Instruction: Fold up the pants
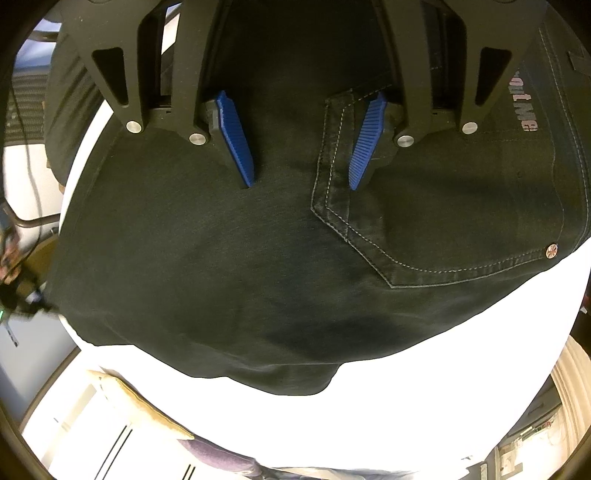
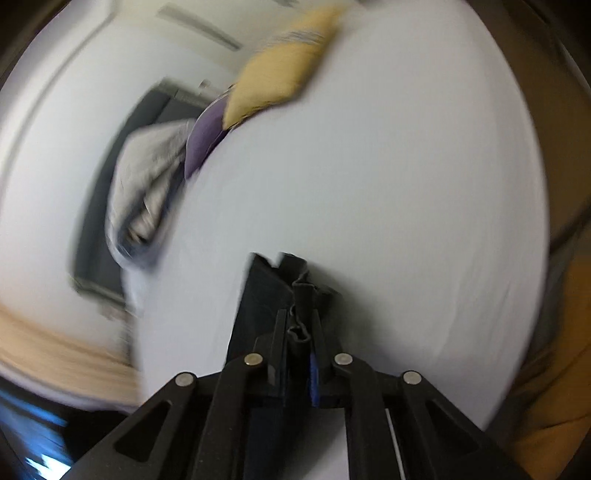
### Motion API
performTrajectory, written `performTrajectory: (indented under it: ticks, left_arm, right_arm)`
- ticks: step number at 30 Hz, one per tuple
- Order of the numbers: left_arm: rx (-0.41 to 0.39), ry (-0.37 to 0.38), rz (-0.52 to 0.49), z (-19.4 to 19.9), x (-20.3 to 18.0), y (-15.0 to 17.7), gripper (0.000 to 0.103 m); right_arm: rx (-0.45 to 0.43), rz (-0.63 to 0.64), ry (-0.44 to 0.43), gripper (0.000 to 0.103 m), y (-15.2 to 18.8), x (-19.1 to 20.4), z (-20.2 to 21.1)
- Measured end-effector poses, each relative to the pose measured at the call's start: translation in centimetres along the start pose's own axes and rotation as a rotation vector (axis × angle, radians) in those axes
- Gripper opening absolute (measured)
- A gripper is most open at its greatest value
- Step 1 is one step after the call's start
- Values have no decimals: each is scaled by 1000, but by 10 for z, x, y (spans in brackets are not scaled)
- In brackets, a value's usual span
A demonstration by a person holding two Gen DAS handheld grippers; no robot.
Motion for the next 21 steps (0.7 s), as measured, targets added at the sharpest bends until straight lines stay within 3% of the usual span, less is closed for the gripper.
performTrajectory:
  ticks: [3,4,5,6,7,8,11,15,18,21]
  left_arm:
    - [1,-1,-2,-1,-1,-1,56]
    - [1,-3,-2,-1,-1,-1,58]
    - [1,-5,-5,-1,-1,-1,58]
    - [1,-8,-9,-1,-1,-2,58]
    - [0,-8,-11,-1,-1,-2,58]
    - [-2,-4,-9,-1,-1,-2,58]
    - [-4,-3,-12,-2,-2,-2,62]
    - [2,-13,-27,-5,-5,-1,65]
    - [4,-14,-27,-5,-8,-2,65]
    - [5,-19,-27,-7,-11,-3,66]
  right_arm:
    - [-158,163,106,17,-21,38,46]
    - [-283,205,258,27,-36,34,65]
    - [-347,198,346,39,-44,26,75]
    - [-360,138,337,71,-51,11,84]
    - [-350,61,230,79,-51,0,89]
    - [-340,13,174,77,-50,-9,90]
    - [-269,-61,154,75,-30,-52,78]
    - [-51,-297,-37,64,25,-107,28]
    - [63,-364,-136,56,59,-114,1]
    - [87,-354,-261,51,71,-93,-8]
Point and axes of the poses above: each gripper's, at about its wrist camera, not at the fingertips, and z roughly against the way its jaws point, x to its left, y to its underside, the point moved 9 cm from there along -z, roughly the way its jaws point, and after that the axes turned 13 degrees about y, right-handed, at the moved point
